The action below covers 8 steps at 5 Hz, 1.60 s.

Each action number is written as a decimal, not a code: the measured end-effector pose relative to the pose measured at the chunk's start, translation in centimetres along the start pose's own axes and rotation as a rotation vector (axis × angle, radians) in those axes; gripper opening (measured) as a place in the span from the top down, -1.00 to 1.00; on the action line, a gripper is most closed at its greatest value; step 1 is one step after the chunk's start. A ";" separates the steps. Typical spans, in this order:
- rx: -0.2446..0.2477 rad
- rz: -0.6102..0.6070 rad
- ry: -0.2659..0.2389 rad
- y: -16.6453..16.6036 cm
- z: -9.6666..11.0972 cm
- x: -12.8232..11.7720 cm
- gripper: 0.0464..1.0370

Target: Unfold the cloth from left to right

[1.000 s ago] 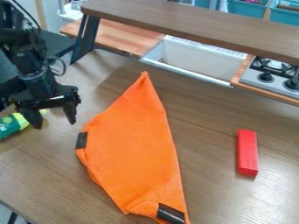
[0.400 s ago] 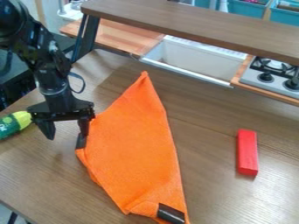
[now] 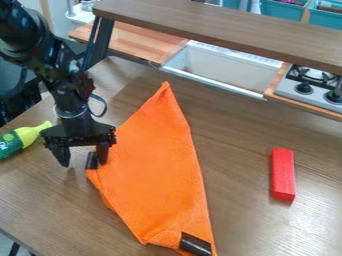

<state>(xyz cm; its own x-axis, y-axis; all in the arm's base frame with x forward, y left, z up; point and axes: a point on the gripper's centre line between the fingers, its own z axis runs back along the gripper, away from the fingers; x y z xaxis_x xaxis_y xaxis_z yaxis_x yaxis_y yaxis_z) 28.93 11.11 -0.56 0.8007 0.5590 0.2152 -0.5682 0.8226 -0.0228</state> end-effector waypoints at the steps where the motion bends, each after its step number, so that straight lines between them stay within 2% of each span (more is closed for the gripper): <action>1: 0.009 0.007 -0.005 0.0 -0.4 0.0 -0.26; 2: 0.005 0.008 -0.004 -0.1 -0.4 0.0 0.35; 3: -0.010 0.010 0.019 -0.3 -0.4 -0.3 0.76; 4: -0.028 0.002 0.043 -0.6 0.2 -0.5 0.96; 5: -0.062 0.034 0.040 -0.8 1.7 0.4 0.99; 6: -0.097 0.067 0.061 -1.6 3.6 1.3 0.99; 7: -0.132 0.095 0.085 -3.1 5.1 2.2 0.99; 8: -0.148 0.075 0.087 -5.3 6.0 2.7 0.99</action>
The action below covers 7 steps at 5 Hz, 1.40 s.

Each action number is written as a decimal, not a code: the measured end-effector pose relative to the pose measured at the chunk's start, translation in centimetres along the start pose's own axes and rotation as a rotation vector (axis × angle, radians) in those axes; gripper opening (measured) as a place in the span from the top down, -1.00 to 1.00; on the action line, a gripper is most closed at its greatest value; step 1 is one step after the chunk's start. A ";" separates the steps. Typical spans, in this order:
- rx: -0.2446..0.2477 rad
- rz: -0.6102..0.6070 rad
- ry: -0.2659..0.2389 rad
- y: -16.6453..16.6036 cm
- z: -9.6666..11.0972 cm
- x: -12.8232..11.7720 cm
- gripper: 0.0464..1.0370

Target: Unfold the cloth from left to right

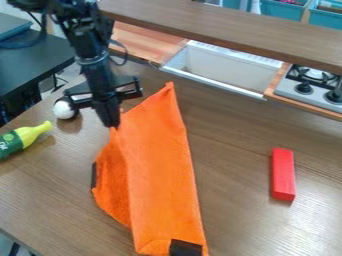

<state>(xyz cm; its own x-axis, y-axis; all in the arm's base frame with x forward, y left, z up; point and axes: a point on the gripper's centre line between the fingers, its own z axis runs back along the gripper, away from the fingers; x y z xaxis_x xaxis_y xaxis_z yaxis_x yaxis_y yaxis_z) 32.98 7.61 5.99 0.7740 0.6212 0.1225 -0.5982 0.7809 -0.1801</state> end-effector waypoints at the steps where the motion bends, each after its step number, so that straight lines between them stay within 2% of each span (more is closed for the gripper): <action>1: -0.004 -0.009 0.024 -2.3 -0.6 -0.2 0.99; 3: -0.005 -0.049 0.039 -9.5 -2.3 -1.4 0.99; 4: -0.026 -0.065 0.026 -11.8 -2.3 -1.2 0.99; 5: -0.032 -0.061 0.041 -14.2 -3.1 -1.2 0.99; 7: -0.026 -0.054 0.041 -17.3 -5.4 -0.2 0.99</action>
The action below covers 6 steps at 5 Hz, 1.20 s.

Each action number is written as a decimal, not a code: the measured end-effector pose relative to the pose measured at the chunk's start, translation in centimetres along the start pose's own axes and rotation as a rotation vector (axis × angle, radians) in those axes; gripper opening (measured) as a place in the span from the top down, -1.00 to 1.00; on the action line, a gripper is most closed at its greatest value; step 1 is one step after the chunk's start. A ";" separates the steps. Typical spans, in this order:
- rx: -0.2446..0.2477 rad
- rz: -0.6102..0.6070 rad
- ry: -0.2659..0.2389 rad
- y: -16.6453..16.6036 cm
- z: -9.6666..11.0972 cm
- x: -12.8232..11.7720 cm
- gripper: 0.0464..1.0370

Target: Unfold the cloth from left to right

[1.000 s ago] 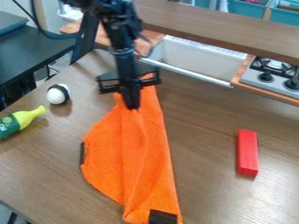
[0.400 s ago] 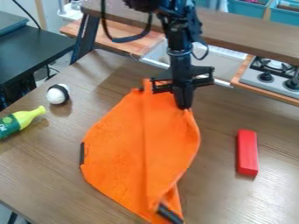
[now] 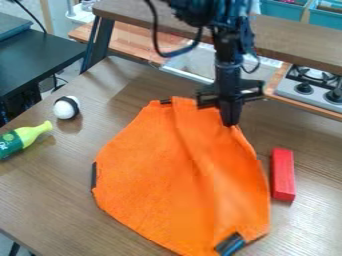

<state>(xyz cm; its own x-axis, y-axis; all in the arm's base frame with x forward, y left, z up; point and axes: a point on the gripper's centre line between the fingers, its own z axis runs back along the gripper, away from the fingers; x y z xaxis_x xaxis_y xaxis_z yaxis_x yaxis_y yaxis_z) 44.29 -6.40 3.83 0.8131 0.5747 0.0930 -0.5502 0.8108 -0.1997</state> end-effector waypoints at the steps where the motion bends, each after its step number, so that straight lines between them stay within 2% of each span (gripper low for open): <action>1: 0.002 -0.025 -0.005 -1.5 -0.8 -0.6 0.99; 4: -0.037 -0.035 -0.033 -4.8 -1.1 0.3 0.94; 5: -0.020 -0.022 -0.038 -4.9 -1.8 0.8 0.65; 6: -0.024 -0.041 -0.060 -4.8 -2.2 1.1 0.16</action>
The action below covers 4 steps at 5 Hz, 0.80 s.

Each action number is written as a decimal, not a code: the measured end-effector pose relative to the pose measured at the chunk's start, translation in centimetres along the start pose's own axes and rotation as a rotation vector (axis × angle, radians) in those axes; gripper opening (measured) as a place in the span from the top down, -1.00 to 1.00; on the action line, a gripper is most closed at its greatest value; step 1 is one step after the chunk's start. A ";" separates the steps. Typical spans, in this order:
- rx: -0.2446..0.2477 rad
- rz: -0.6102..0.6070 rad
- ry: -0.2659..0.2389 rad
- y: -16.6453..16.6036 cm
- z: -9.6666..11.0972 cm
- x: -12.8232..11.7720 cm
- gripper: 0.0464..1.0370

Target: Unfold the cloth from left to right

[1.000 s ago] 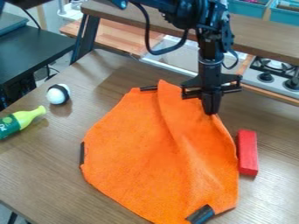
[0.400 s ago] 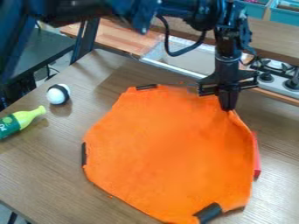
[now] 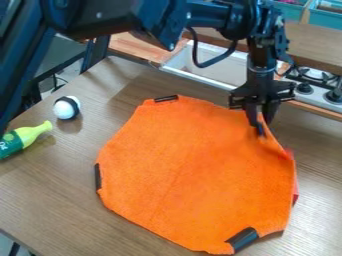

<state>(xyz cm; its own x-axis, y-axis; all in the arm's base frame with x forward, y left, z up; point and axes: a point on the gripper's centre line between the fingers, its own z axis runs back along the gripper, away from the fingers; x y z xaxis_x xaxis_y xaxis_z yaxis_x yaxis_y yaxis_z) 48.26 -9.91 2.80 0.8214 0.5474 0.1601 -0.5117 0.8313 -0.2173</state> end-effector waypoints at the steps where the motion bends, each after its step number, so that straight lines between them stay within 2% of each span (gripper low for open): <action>1: 0.008 -0.073 0.008 0.9 -1.7 -0.9 -0.56; 2: -0.017 -0.124 -0.003 1.0 -0.2 -1.2 -0.91; 3: -0.026 -0.212 -0.007 2.1 3.0 -1.1 -0.93; 4: 0.081 -0.294 0.019 6.2 6.6 -0.1 -0.93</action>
